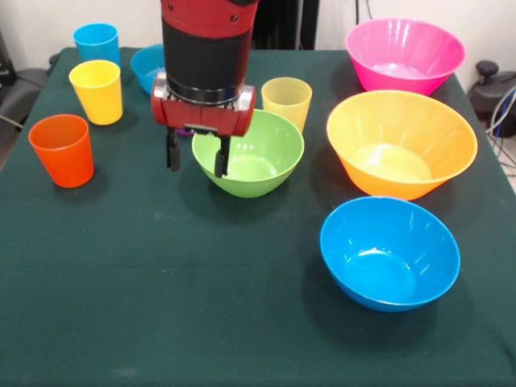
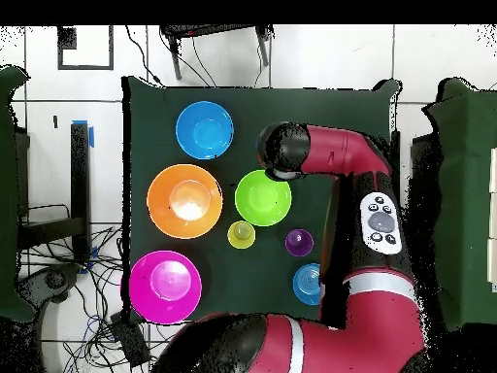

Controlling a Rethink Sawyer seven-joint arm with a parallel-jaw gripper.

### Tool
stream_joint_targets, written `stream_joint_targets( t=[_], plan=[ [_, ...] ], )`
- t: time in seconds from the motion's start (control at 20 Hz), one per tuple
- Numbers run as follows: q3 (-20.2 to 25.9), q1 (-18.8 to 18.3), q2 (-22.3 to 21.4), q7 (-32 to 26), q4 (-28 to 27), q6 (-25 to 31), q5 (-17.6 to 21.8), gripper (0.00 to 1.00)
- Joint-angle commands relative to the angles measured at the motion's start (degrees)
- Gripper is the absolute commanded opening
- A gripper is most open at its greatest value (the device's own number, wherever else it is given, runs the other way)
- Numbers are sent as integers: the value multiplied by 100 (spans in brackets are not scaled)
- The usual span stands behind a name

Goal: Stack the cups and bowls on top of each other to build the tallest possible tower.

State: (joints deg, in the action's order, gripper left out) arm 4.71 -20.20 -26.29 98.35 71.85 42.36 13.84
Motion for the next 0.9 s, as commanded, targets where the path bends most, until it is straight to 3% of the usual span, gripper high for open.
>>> stream_joint_targets(
  t=[0.05, 0.2, 0.45, 0.9],
  plan=[
    [534, -107, 572, -229, -3, -572, 277, 100],
    [572, -185, 625, -338, -1, -660, 304, 100],
    [344, 36, 910, -366, -381, -721, 582, 100],
    [339, 147, 890, -144, -515, -448, 303, 100]
  ],
)
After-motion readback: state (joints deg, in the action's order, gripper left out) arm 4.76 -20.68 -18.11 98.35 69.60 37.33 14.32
